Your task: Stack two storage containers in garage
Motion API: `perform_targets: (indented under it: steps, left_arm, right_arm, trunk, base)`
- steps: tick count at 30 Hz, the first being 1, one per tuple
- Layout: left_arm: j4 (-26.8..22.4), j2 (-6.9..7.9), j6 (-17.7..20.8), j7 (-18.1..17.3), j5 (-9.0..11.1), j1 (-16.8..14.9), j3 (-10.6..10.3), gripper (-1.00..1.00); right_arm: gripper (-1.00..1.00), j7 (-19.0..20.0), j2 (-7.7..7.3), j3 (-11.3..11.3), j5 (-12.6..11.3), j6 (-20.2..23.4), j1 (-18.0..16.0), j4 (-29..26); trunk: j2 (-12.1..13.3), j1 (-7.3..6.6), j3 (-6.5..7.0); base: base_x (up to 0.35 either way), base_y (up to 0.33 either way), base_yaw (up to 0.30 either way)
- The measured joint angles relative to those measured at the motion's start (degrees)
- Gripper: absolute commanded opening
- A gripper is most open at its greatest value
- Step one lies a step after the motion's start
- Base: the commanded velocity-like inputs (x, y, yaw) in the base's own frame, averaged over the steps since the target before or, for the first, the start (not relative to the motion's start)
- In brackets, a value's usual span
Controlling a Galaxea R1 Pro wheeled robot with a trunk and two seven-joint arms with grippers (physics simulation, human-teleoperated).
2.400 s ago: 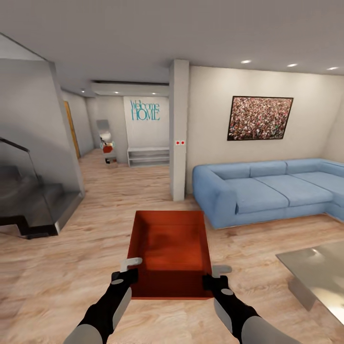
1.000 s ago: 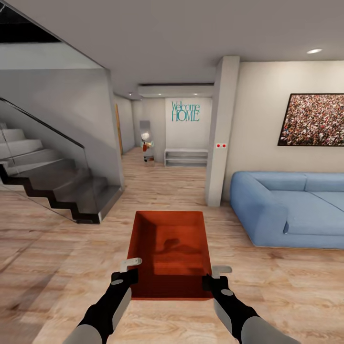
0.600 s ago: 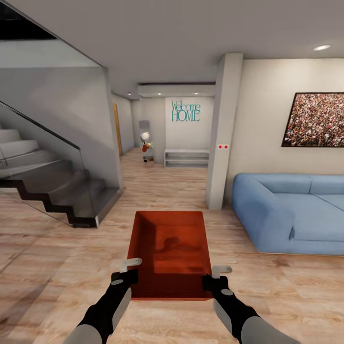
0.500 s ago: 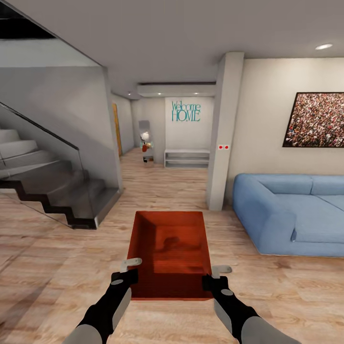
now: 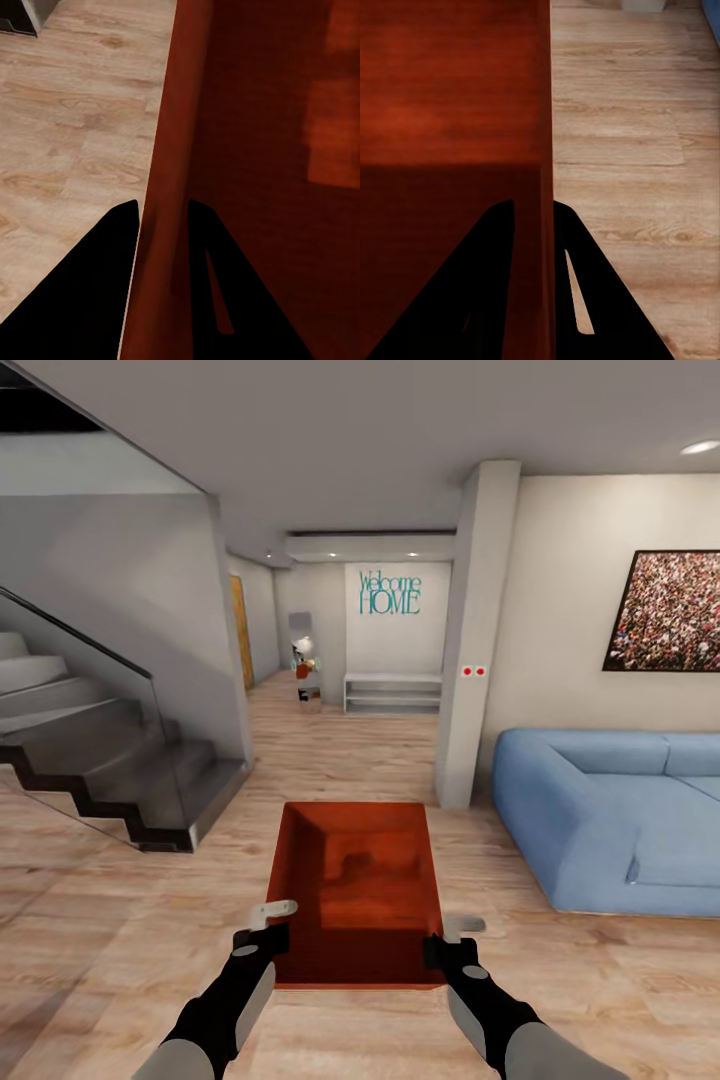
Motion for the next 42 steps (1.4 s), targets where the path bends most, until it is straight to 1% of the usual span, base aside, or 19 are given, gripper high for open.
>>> perform_targets:
  steps: [19, 42]
  left_arm:
    - [-0.1, 0.09, 0.1, 0.0, 0.2, 0.0, -0.2, -1.00]
    - [-0.2, -0.03, 0.0, 0.0, 0.0, 0.0, 0.0, -1.00]
  right_arm:
    - [-1.00, 0.1, 0.05, -0.3, 0.3, 0.2, 0.0, -0.1]
    - [-1.00, 0.1, -0.03, -0.2, 0.1, 0.0, 0.0, -0.1]
  trunk:
    - [0.0, 0.00, 0.00]
    - [0.0, 0.00, 0.00]
  base:
    - [0.321, 0.000, 0.000]
    - [0.321, 0.000, 0.000]
